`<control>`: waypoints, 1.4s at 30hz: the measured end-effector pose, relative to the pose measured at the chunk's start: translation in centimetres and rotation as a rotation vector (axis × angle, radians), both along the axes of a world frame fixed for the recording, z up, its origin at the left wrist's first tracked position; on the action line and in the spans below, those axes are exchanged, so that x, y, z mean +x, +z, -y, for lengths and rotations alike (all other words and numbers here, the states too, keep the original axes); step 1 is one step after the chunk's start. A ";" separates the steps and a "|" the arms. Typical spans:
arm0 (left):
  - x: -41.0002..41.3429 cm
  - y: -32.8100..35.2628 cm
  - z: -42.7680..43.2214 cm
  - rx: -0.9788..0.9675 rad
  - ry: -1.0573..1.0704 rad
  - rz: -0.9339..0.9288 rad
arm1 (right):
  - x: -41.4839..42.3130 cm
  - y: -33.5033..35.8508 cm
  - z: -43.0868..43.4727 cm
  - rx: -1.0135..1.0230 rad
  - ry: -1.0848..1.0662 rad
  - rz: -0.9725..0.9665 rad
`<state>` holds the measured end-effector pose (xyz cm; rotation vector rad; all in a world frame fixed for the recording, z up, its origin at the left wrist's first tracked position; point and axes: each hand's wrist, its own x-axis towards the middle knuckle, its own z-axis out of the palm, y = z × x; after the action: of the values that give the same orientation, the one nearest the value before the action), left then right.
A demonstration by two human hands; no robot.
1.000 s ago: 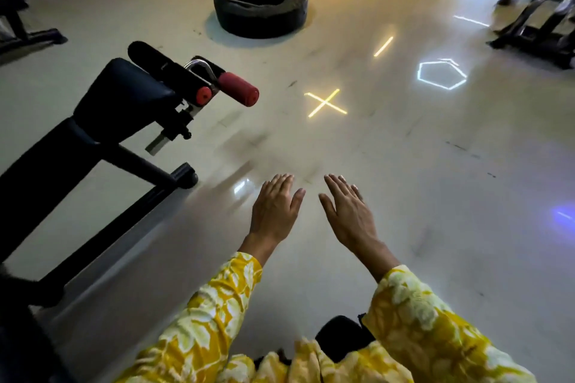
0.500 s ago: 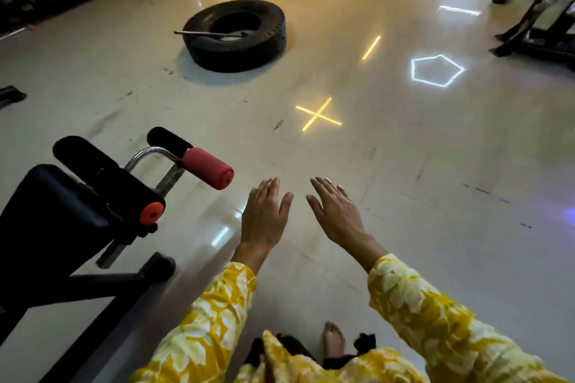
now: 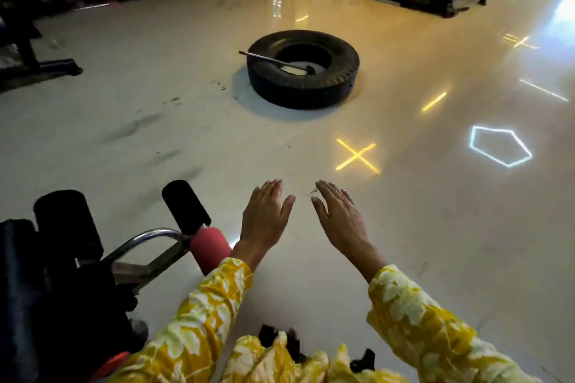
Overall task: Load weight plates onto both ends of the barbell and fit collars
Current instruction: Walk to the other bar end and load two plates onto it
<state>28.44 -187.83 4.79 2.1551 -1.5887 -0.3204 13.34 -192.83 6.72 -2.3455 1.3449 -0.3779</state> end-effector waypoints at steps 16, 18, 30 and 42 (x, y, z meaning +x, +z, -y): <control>28.2 -0.5 31.5 0.082 0.388 -0.013 | 32.0 -1.4 38.0 0.060 0.400 -0.081; 32.7 -0.2 33.6 0.098 0.472 -0.026 | 37.4 -1.1 41.0 0.073 0.476 -0.092; 65.2 -2.1 38.3 -0.041 0.933 -0.130 | 74.8 -2.2 48.2 0.020 0.919 -0.193; 97.2 -2.0 34.2 -0.087 1.256 -0.100 | 112.4 -1.7 45.0 0.024 1.227 -0.110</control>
<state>125.61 -222.06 2.74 2.5209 -0.0017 0.0606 125.79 -237.85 5.05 -2.6655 -0.2153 0.1533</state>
